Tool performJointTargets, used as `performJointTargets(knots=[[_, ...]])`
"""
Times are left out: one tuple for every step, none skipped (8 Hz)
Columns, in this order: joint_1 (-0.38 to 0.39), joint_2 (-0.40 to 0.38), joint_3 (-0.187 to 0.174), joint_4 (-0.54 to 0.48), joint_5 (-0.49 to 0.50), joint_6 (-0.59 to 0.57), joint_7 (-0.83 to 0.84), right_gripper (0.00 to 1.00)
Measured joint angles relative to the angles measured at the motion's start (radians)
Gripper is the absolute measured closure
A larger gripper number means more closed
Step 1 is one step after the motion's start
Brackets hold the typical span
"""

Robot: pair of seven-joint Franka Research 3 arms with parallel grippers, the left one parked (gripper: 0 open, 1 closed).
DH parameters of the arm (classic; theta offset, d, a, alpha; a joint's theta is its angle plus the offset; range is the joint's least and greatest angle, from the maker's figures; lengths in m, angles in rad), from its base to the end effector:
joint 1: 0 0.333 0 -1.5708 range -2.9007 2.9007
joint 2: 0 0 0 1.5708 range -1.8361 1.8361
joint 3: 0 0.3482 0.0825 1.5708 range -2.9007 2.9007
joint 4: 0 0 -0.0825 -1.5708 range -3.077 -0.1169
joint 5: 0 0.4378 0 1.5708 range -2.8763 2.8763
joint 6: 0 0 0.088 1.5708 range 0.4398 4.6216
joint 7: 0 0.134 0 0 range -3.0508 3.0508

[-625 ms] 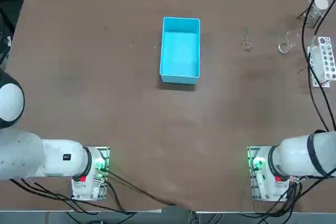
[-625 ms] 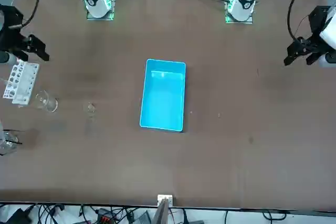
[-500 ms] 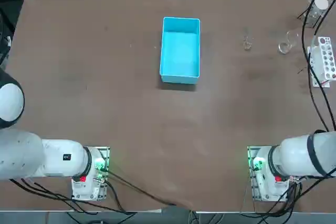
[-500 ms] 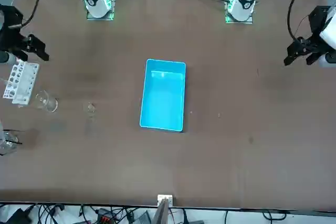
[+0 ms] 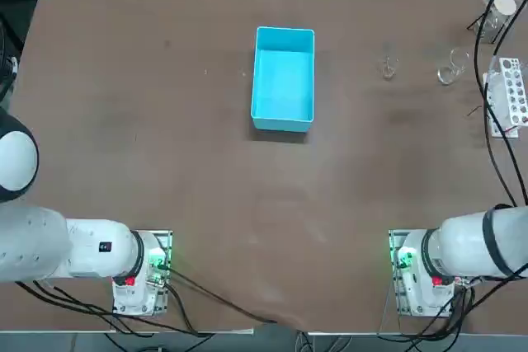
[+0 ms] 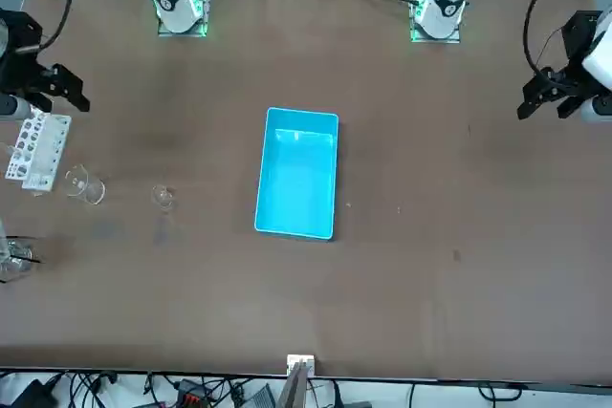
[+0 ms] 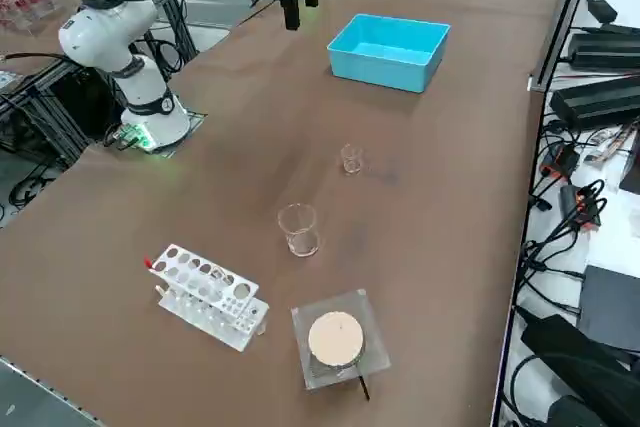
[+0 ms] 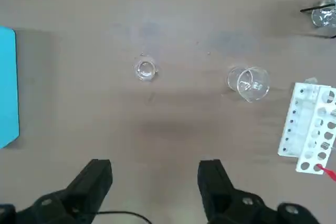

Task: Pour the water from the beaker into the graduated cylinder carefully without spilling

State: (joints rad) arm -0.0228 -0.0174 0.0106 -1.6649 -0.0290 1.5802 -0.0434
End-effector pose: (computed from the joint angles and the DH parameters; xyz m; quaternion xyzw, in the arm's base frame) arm 0.5980 -0.0111 0.5917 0.9992 0.0162 -0.0340 0.0136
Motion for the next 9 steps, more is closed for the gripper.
performJointTargets(knots=[[0.000, 0.003, 0.000, 0.001, -0.001, -0.016, 0.000, 0.00], [0.000, 0.008, 0.000, 0.004, -0.002, -0.034, 0.000, 0.00], [0.000, 0.012, 0.000, 0.006, -0.002, -0.046, 0.001, 0.00], [0.000, 0.015, 0.000, 0.006, -0.002, -0.055, 0.027, 0.00], [0.004, 0.020, 0.003, 0.008, -0.002, -0.063, 0.089, 0.00], [0.020, 0.032, 0.010, 0.008, -0.012, -0.066, 0.174, 0.00], [0.049, 0.049, 0.015, 0.008, -0.041, -0.068, 0.268, 0.00], [0.095, 0.071, 0.018, 0.008, -0.091, -0.069, 0.376, 0.00], [0.146, 0.097, 0.021, 0.008, -0.149, -0.070, 0.492, 0.00]])
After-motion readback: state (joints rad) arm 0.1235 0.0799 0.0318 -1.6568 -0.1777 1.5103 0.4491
